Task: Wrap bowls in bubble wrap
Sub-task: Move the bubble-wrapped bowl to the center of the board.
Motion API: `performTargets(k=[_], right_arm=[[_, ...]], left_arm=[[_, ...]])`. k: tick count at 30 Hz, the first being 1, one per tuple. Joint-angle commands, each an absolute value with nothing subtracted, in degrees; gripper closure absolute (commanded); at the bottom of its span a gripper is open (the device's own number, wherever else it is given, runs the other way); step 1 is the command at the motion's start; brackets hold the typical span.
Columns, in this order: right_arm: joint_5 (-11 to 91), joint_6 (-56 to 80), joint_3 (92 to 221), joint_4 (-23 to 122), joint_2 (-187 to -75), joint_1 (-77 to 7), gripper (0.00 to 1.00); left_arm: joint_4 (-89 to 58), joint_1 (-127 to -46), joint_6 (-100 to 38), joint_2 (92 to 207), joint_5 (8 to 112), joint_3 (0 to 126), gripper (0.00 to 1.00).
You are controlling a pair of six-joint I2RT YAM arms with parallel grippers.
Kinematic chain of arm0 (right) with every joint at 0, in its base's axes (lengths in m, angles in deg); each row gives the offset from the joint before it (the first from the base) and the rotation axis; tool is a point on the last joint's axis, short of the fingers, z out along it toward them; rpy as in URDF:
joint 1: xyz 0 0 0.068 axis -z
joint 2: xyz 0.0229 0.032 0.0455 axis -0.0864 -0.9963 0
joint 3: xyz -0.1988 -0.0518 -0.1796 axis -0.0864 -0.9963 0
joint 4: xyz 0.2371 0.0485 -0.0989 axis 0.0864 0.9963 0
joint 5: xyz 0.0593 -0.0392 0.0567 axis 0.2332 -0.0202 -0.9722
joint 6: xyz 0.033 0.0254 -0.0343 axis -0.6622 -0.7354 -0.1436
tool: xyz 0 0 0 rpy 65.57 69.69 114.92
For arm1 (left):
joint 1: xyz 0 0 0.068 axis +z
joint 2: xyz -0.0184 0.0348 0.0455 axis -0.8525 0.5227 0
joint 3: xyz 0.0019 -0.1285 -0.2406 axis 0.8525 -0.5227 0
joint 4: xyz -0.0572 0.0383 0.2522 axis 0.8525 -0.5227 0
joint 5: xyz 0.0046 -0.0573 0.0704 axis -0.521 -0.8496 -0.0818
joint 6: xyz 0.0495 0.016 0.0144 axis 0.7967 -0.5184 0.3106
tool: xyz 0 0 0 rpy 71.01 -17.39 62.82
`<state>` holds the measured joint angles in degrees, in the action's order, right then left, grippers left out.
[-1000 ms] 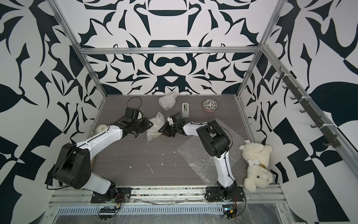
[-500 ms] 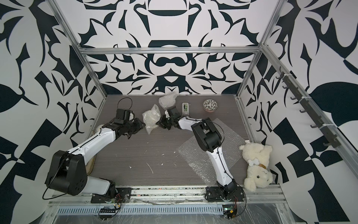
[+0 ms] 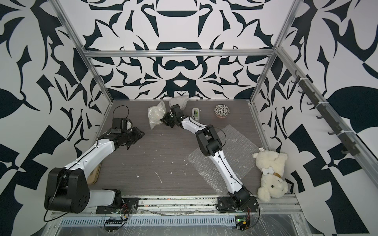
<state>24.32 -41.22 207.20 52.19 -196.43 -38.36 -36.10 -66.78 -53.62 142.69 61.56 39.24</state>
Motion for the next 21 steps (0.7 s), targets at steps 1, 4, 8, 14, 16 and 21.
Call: performTargets(k=[1, 4, 8, 14, 16, 21], right_arm=[[23.7, -42.4, 212.1, 51.7, -194.9, -38.4, 0.83], [22.4, -41.9, 212.3, 51.7, -194.0, -38.7, 0.69], [21.7, -40.2, 210.7, 51.8, -190.8, -38.9, 0.57], [20.2, -37.6, 206.2, 52.5, -184.6, -38.9, 0.56], [19.4, -36.2, 201.7, 51.7, -180.6, -38.9, 0.56], [18.2, -30.5, 188.6, 52.7, -169.9, -38.2, 0.55]], left_arm=[[-37.3, -66.6, -52.7, 141.8, 60.9, 38.5, 0.65], [-37.2, -66.6, -52.8, 141.7, 60.9, 38.3, 0.65], [-36.5, -66.6, -53.2, 142.1, 59.8, 38.1, 0.65], [-34.7, -66.6, -54.5, 142.2, 58.9, 37.2, 0.64], [-34.1, -66.7, -55.1, 142.0, 58.3, 36.8, 0.64], [-33.4, -67.4, -55.3, 142.4, 58.0, 36.4, 0.64]])
